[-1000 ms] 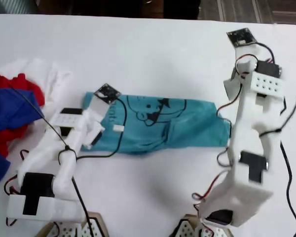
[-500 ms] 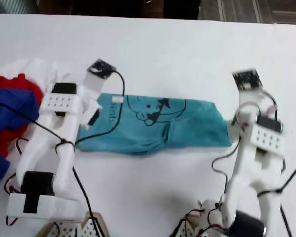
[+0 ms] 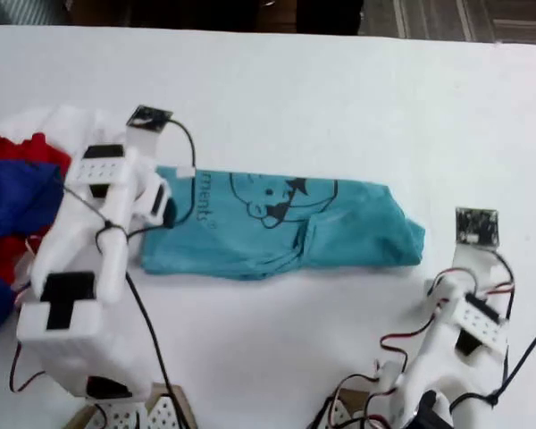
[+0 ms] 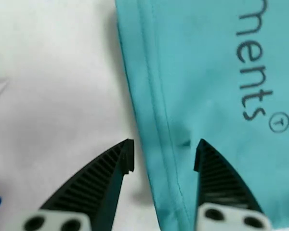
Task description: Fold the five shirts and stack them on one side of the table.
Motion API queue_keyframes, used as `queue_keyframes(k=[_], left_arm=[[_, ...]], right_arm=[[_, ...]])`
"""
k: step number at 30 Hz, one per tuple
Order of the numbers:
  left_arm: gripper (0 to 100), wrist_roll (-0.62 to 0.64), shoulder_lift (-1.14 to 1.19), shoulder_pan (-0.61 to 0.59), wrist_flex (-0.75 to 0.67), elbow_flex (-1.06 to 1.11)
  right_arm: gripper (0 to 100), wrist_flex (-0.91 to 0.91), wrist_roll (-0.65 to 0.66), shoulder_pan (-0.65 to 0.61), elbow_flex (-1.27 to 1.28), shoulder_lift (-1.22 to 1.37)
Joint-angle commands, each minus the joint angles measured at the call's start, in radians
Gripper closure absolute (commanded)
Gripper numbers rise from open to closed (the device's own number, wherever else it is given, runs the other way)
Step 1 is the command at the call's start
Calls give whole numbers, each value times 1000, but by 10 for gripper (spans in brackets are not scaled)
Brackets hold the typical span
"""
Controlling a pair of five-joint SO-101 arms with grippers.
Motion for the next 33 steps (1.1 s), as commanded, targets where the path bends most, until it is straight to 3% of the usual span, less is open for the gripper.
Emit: queue_keyframes(k=[1,16,24,30,33], left_arm=[[774,28,44,-12,-5,-91],[774,26,195,-15,-2,-136],[785,26,322,17,169,-292],[975,23,506,20,345,-529],[973,20,592,5,427,-650]], right_arm=[[978,-56,3,10,15,-53],[978,-58,3,8,20,-56],[978,-58,3,8,20,-56],[978,-58,3,10,20,-56],[978,-58,3,10,20,-56]])
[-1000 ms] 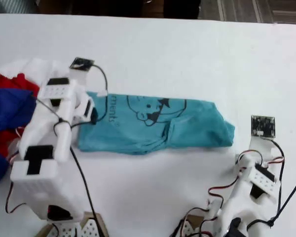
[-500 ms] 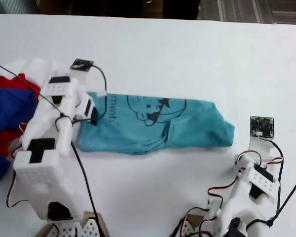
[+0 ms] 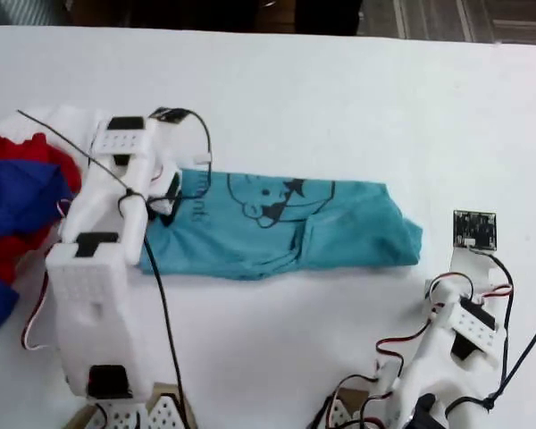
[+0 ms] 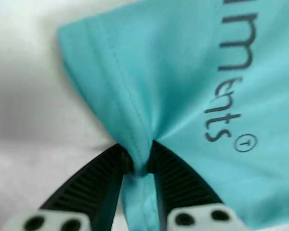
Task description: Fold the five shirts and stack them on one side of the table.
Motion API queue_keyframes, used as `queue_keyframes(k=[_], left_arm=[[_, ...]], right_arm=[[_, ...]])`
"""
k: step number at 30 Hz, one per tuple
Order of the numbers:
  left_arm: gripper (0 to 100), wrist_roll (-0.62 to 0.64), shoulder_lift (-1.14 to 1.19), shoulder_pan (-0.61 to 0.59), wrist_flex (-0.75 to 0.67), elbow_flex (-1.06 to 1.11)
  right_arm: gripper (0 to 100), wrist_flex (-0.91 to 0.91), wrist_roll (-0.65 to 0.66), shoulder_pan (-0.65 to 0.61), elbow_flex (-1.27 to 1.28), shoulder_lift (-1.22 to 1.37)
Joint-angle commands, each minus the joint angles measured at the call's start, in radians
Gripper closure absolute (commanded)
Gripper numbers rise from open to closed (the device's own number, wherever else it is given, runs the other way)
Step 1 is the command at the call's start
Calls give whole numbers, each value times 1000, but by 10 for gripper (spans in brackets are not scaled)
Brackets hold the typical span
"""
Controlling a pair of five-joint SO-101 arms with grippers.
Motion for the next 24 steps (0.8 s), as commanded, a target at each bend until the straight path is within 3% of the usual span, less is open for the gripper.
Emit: queue_keyframes(k=[1,8,14,19,24], left_arm=[[973,-3,106,-32,81,-128],[973,-69,149,-155,190,-340],[973,-97,146,-158,290,-460],[973,-60,91,-63,290,-429],[973,12,-74,118,290,-329]], right_arm=[[978,-18,3,7,-5,-31],[978,-19,3,7,-5,-31],[978,-19,3,7,-5,-31],[978,-19,0,7,-5,-31],[978,-19,-5,10,-5,-31]])
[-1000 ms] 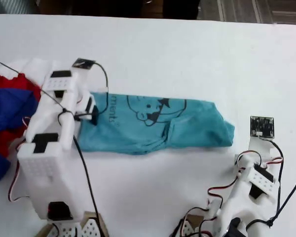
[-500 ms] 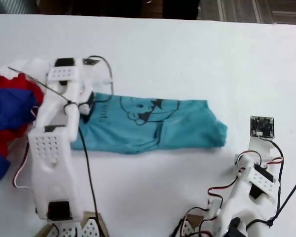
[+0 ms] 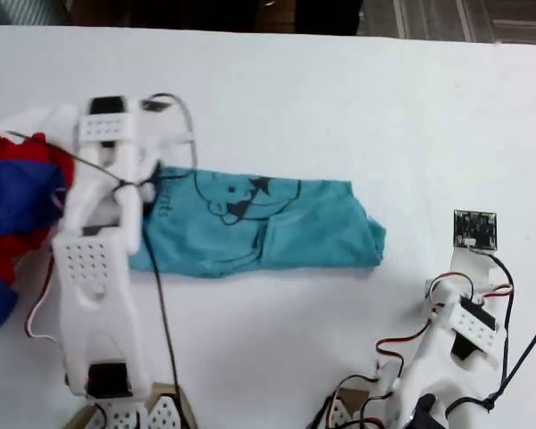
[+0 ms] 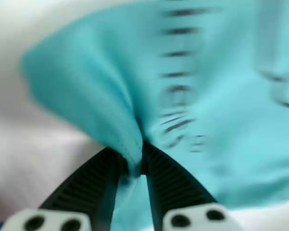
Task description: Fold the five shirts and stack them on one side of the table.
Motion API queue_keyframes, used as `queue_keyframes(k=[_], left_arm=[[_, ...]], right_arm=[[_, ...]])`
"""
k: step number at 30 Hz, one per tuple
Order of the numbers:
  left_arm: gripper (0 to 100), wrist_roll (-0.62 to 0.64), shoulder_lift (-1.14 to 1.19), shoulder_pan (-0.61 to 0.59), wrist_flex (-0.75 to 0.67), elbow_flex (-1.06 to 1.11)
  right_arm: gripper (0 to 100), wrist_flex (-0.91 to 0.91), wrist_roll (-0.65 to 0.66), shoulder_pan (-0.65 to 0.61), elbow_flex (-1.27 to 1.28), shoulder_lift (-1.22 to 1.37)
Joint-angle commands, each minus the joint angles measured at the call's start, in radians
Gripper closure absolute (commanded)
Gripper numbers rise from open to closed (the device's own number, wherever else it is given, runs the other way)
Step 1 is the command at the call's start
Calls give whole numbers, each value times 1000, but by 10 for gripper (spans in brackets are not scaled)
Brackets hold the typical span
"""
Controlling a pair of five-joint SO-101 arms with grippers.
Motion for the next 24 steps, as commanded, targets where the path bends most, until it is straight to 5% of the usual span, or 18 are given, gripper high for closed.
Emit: queue_keyframes(k=[1,9,16,24], left_arm=[[973,49,-201,149,20,47],[973,84,-427,338,20,61],[973,115,-448,477,-17,59],[973,130,-437,646,-34,-85]], right_arm=[[978,-16,-5,10,-5,-31],[978,-18,-8,30,-5,-38],[978,-101,-207,159,-8,-39],[978,-124,-241,179,-9,-33]])
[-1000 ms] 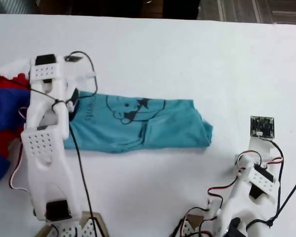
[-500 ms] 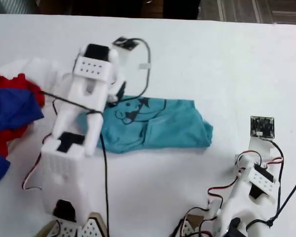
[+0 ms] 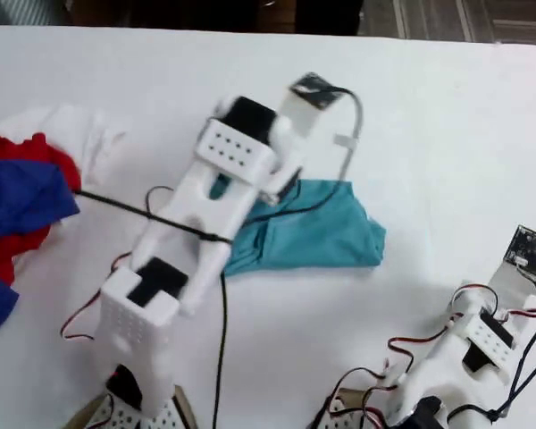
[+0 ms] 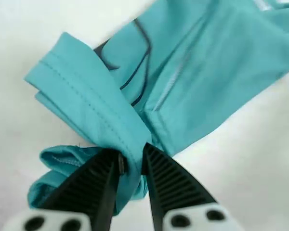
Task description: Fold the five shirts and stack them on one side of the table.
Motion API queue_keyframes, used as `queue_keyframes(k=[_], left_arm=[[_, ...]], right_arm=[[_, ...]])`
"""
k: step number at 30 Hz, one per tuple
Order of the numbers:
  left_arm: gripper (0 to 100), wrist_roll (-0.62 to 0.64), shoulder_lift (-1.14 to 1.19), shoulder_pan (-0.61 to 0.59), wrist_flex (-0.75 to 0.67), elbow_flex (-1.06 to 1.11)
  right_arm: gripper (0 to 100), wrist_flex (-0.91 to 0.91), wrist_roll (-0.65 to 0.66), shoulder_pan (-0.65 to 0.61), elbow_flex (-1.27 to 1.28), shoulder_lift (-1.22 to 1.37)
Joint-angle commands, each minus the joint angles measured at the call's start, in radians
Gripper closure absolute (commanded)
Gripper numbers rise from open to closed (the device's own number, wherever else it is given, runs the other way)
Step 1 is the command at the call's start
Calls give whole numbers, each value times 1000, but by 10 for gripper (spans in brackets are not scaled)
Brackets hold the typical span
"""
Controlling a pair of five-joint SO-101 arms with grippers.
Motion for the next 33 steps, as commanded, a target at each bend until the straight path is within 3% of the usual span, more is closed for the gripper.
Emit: queue_keyframes(k=[1,11,20,33], left_arm=[[973,9,-60,75,-28,-90],[974,58,-20,152,-167,-119],[974,63,120,158,-190,-120],[974,63,141,193,-210,-120]], right_arm=[[978,-16,-8,12,-9,-33],[978,-16,-8,12,-9,-36],[978,-16,-8,10,-9,-35],[978,-16,-5,2,-9,-33]])
